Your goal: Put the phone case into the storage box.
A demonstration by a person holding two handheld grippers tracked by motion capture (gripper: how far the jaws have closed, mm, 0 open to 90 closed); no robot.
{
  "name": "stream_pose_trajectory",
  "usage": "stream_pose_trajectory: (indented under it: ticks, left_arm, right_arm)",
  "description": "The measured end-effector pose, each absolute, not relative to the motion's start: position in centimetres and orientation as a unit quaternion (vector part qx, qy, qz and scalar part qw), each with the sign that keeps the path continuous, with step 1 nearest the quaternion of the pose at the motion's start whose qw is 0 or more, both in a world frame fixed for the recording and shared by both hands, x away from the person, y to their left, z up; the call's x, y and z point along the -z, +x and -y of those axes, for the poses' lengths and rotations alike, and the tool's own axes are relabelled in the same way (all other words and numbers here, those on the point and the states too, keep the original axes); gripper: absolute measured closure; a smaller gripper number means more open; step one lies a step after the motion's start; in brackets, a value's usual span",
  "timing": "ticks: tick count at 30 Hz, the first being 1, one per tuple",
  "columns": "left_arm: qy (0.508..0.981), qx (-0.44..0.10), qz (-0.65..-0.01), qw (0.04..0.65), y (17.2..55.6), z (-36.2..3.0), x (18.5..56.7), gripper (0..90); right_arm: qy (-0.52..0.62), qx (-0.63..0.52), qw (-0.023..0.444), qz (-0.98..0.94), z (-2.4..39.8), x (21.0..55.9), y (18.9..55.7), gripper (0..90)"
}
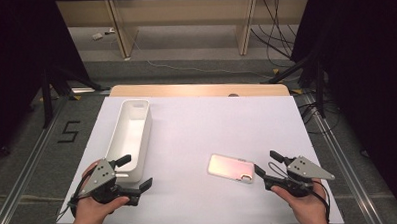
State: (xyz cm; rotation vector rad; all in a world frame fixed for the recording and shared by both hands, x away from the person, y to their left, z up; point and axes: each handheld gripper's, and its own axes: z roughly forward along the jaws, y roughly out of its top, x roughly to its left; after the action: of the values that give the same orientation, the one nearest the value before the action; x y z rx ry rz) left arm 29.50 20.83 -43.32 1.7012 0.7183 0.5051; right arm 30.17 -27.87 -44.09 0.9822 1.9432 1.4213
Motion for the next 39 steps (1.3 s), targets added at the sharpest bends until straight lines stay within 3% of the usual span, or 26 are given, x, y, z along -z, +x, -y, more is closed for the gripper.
stream_pose_trajectory:
  ticks: [3, 7, 9, 19, 39]
  left_arm:
    - [0.724, -0.213, -0.306, 0.580, 29.5, -20.9, 43.4, 0.0]
    - [0.729, -0.217, -0.303, 0.575, 29.4, -21.0, 43.3, 0.1]
    - [0.726, -0.217, -0.303, 0.578, 29.3, -20.9, 43.3, 0.2]
    - [0.725, -0.217, -0.304, 0.578, 29.3, -20.9, 43.3, 0.3]
    - [0.726, -0.217, -0.303, 0.578, 29.3, -20.9, 43.3, 0.3]
  right_arm:
    - [0.361, -0.518, 0.264, -0.729, 27.9, 43.9, 29.9, 49.6]
    - [0.361, -0.495, 0.264, -0.745, 27.8, 43.5, 29.5, 83.2]
    - [0.359, -0.488, 0.260, -0.752, 27.7, 43.5, 29.3, 90.0]
    - [0.372, -0.439, 0.199, -0.793, 26.2, 44.3, 29.4, 90.0]
    - [0.421, -0.359, 0.140, -0.821, 24.9, 45.8, 30.3, 90.0]
